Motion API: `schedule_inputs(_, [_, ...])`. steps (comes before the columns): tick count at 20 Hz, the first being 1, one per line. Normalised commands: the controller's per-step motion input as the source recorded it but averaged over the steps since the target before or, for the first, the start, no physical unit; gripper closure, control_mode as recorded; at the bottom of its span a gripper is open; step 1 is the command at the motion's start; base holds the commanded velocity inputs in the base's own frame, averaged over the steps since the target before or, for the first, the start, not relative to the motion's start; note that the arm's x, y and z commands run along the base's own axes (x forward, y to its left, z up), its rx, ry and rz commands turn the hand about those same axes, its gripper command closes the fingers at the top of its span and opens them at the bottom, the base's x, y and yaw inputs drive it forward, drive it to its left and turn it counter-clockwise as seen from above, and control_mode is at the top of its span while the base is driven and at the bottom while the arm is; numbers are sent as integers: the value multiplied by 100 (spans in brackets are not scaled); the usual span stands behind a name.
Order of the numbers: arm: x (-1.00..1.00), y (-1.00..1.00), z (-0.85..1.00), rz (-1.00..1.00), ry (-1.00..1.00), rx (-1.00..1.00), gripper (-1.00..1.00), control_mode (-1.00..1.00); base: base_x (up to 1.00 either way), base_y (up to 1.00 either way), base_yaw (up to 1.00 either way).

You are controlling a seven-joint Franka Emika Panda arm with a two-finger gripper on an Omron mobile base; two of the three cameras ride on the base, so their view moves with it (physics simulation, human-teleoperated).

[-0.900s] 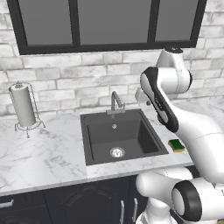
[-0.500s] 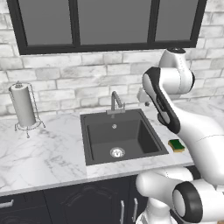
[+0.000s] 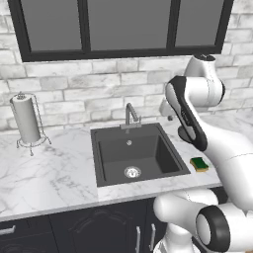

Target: Pick the pan and sponge and place them into the sink. Then turn on the water.

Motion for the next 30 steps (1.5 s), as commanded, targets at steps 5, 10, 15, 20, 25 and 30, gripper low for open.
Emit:
schedule_inputs(5, [-1,-15,-3,1,1,-1,-100,-100,0,0,0])
schedule_inputs(10, [0,-21,-5,2,1,-2,-100,-100,0,0,0])
schedule_inputs(15, [0,-23,-7,0,3,-2,-100,-100,0,0,0])
schedule_inputs(20, [-2,-24,-9,0,2,-1,-100,-100,0,0,0])
schedule_inputs(25, [-1,-18,-10,0,3,-2,-100,-100,0,0,0])
schedule_inputs(30, [-5,-18,-19,0,6,-2,-100,-100,0,0,0])
